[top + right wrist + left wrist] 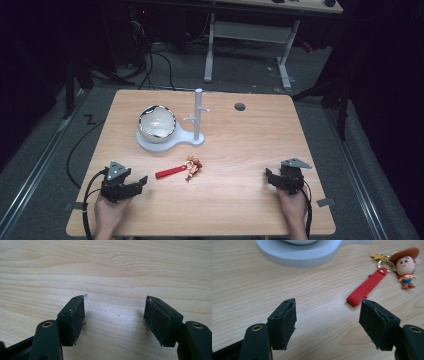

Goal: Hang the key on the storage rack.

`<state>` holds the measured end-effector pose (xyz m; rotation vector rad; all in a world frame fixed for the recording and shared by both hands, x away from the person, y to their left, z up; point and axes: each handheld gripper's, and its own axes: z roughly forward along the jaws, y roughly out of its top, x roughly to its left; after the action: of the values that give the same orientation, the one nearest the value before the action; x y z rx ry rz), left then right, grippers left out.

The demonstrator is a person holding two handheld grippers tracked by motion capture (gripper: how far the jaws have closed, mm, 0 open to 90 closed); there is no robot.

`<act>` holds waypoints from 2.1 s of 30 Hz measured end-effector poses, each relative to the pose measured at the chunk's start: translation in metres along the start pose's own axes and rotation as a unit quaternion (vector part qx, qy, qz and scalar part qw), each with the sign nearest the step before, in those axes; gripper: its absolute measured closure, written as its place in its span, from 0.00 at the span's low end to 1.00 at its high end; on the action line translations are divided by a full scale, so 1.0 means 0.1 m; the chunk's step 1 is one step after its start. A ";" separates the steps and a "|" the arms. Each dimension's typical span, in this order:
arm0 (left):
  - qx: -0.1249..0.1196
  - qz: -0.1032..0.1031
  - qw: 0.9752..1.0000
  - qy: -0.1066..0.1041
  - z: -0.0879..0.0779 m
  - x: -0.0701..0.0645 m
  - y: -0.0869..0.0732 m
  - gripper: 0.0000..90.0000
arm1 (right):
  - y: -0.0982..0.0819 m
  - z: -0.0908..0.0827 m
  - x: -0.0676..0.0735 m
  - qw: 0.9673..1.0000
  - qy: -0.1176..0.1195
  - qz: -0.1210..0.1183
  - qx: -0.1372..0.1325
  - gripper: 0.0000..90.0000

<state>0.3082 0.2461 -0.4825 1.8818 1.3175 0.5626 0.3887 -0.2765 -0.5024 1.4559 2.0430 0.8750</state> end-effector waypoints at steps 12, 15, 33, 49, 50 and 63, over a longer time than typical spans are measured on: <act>-0.009 0.023 0.999 -0.037 0.04 -0.26 0.08 0.32 | 0.00 0.00 0.00 1.000 0.000 0.000 0.000 0.37; -0.009 0.027 0.998 -0.049 0.07 -0.33 0.11 0.34 | 0.00 0.00 0.00 1.000 0.000 0.000 -0.001 0.37; 0.001 0.048 0.995 -0.086 0.26 -0.61 0.19 0.39 | 0.00 0.00 0.00 1.000 0.000 0.000 0.000 0.37; -0.003 0.074 0.991 -0.109 0.46 -0.85 0.34 0.44 | 0.00 0.00 0.00 1.000 0.002 -0.002 0.000 0.37; 0.001 0.072 0.991 -0.108 0.50 -0.88 0.36 0.44 | 0.00 0.00 0.00 1.000 0.002 -0.002 -0.001 0.37; 0.022 0.092 0.990 -0.103 0.75 -1.03 0.47 0.44 | 0.00 0.00 0.00 1.000 0.002 -0.002 0.000 0.37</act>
<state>0.3514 0.1174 -0.4845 2.0514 1.0366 0.4214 0.3886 -0.2765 -0.5024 1.4500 2.0481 0.8773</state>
